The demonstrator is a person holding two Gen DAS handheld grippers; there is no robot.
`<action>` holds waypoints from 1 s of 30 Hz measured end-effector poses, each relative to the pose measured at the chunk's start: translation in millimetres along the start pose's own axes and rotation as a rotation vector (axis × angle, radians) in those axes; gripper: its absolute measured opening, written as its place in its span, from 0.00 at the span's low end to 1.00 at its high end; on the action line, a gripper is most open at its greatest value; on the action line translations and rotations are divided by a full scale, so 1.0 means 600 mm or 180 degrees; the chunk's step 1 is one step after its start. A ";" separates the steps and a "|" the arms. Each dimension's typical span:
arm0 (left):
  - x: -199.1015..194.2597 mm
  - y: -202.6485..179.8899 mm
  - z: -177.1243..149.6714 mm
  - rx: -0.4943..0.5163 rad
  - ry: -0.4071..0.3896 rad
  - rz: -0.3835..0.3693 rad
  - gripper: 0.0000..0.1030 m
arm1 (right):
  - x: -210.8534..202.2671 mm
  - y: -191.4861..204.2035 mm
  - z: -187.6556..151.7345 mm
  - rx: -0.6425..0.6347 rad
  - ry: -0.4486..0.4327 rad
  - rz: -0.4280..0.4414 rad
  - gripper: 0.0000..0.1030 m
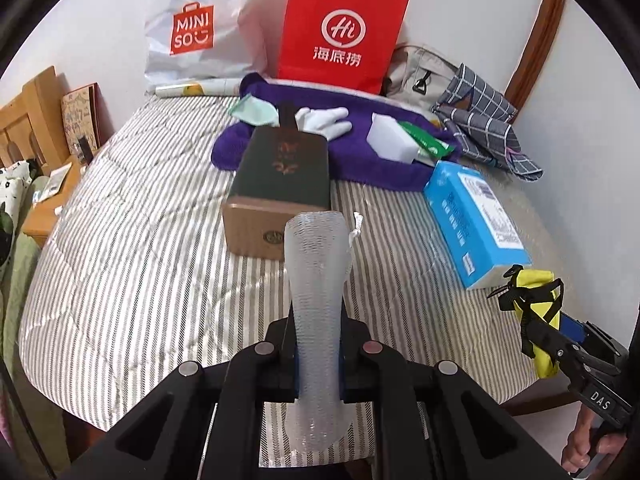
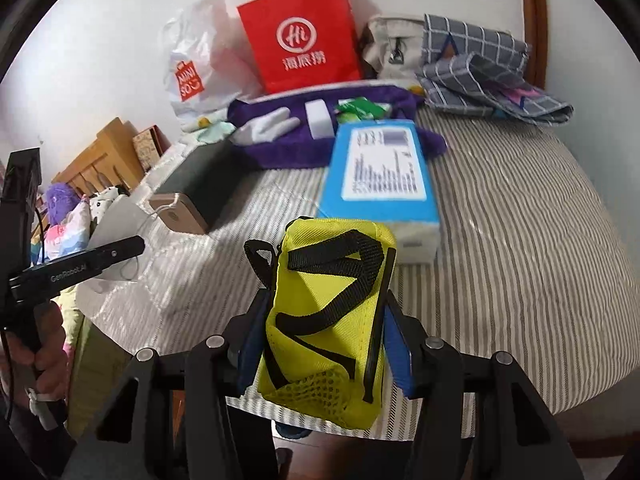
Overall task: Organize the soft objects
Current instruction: 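Carry the clear mesh bag with the left tool while the right tool carries the yellow pouch to the towel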
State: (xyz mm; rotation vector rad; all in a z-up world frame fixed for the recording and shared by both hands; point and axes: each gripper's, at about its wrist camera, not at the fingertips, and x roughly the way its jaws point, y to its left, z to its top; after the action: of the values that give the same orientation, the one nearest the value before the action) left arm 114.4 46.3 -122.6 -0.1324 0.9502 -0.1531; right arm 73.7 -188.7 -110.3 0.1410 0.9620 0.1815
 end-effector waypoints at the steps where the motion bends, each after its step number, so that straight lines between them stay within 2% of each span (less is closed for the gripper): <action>1: -0.003 0.001 0.003 -0.0003 -0.0014 0.0006 0.12 | -0.003 0.002 0.004 -0.0012 -0.0014 0.0011 0.51; 9: -0.025 0.011 0.033 -0.0044 -0.0108 0.0056 0.12 | -0.025 0.015 0.041 -0.0041 -0.0163 0.0117 0.51; 30: -0.076 0.009 0.118 -0.0104 -0.0421 0.0074 0.12 | -0.070 0.021 0.141 -0.0144 -0.0516 0.0153 0.51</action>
State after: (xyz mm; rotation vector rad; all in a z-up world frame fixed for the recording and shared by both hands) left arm 146.6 63.6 -46.5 -0.1596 0.8225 -0.1060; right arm 118.7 -188.6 -26.7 0.1354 0.7929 0.2323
